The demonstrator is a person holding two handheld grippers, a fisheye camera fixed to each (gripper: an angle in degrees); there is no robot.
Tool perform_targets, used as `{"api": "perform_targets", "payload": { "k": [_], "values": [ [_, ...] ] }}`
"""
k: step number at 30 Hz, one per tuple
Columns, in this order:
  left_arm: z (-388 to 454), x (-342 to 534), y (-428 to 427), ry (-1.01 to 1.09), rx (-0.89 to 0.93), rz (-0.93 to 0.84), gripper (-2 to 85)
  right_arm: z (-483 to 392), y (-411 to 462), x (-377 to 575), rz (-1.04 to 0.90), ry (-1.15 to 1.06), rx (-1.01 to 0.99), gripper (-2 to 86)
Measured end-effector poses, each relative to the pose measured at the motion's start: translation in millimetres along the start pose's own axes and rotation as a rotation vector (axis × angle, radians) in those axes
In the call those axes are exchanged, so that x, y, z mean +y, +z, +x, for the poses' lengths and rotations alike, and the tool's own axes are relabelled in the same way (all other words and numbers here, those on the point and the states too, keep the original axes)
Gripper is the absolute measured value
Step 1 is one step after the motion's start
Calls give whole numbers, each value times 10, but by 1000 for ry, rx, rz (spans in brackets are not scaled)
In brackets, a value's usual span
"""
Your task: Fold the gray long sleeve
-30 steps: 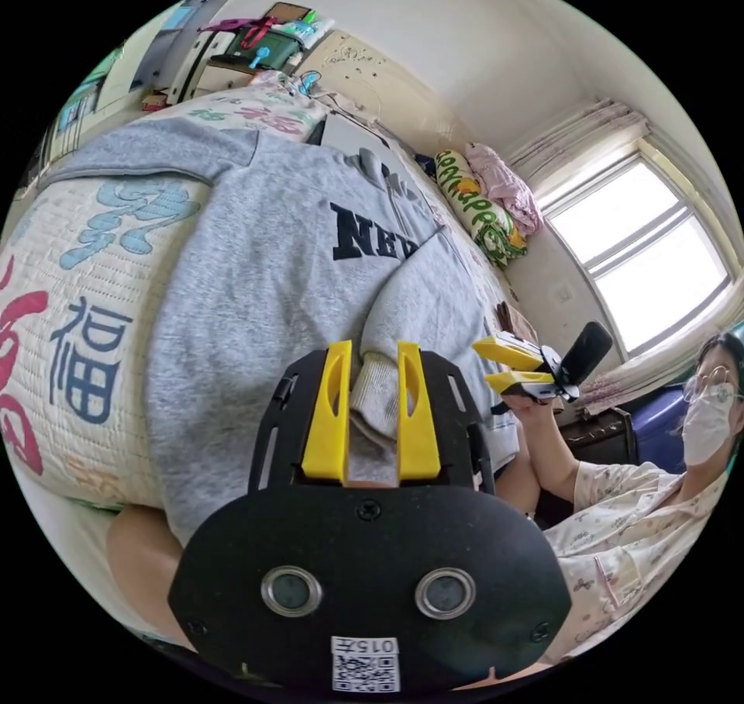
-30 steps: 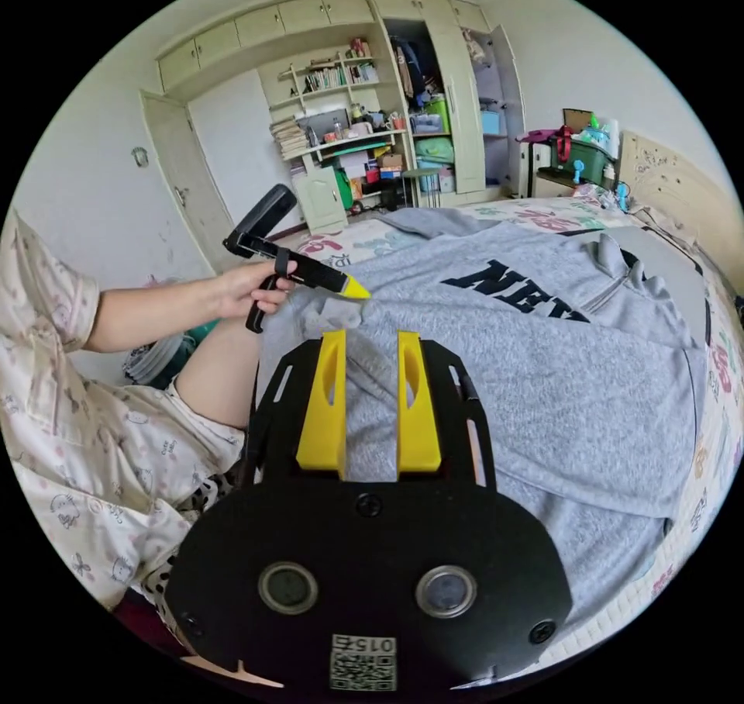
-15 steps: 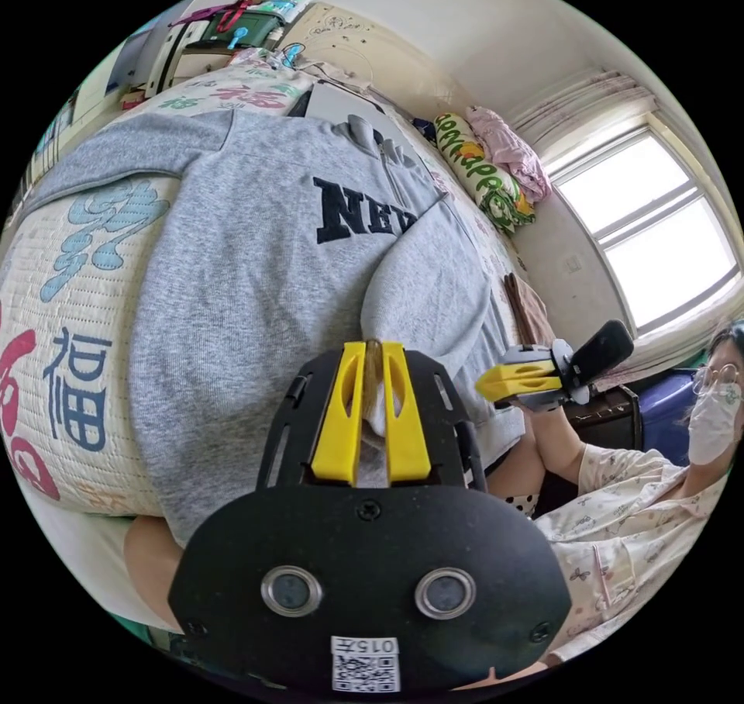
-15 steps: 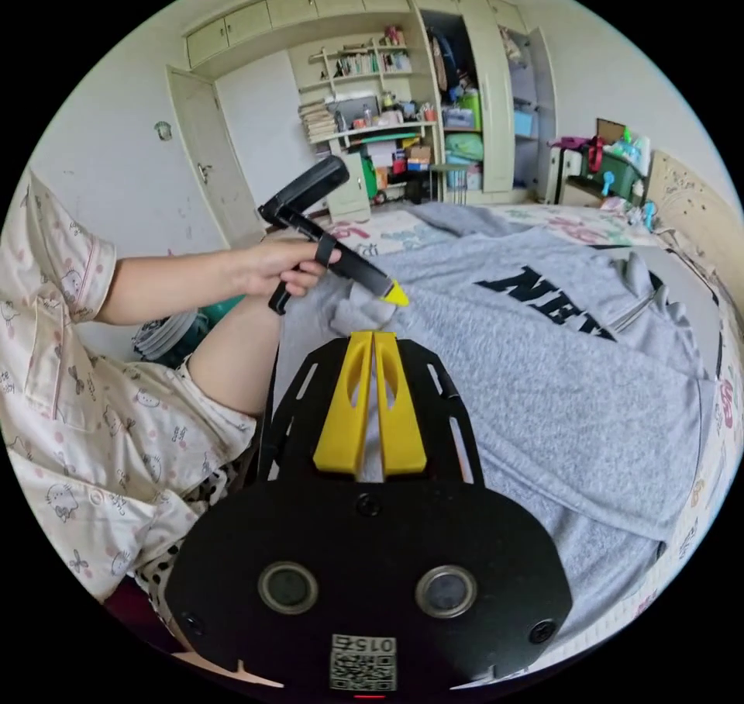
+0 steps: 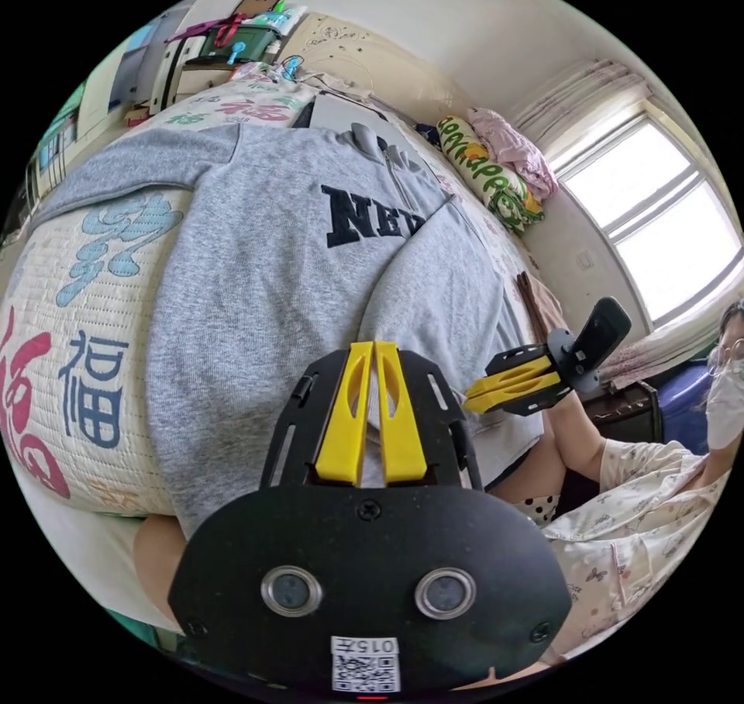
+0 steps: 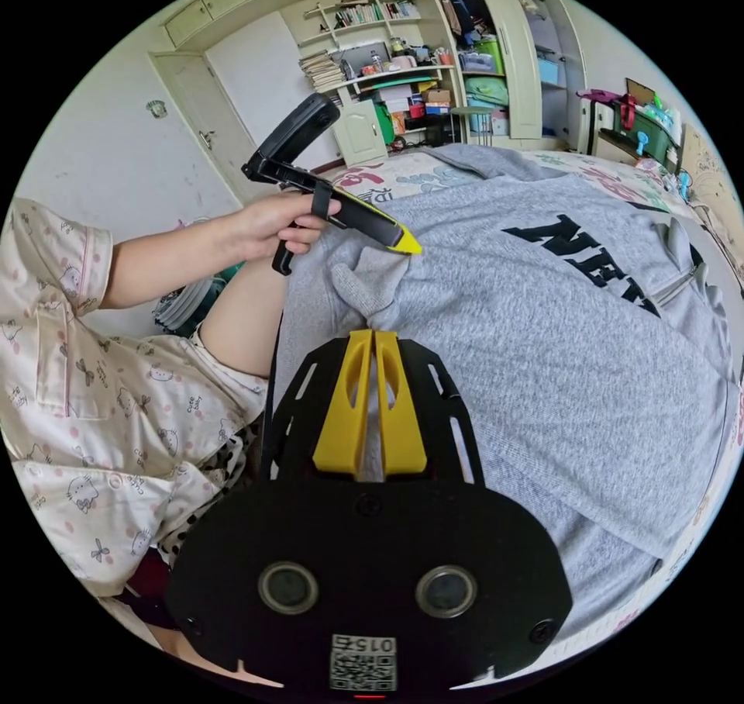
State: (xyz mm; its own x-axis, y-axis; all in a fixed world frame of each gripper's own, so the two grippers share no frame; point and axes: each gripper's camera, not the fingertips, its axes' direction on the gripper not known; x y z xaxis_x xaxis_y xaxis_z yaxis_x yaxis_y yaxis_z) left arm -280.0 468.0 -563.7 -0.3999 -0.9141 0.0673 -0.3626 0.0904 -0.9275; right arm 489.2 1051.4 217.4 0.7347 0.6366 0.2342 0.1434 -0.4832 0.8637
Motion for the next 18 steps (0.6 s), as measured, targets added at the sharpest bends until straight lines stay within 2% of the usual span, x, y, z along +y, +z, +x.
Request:
{"api": "perform_targets", "payload": {
  "k": [5, 9, 13, 15, 18],
  "values": [
    [163, -3, 208, 47, -94, -46, -5, 227, 88, 69, -59, 31, -25, -3],
    [159, 15, 335, 23, -97, -61, -2, 350, 146, 110, -97, 39, -35, -3],
    [221, 38, 475, 45, -126, -76, 2, 338, 163, 185, -107, 12, 29, -4],
    [190, 71, 518, 38, -107, -72, 5, 295, 172, 222, -108, -5, 73, -4],
    [8, 163, 539, 27, 36, -36, 18, 273, 181, 286, -108, -17, 116, -6]
  ]
}}
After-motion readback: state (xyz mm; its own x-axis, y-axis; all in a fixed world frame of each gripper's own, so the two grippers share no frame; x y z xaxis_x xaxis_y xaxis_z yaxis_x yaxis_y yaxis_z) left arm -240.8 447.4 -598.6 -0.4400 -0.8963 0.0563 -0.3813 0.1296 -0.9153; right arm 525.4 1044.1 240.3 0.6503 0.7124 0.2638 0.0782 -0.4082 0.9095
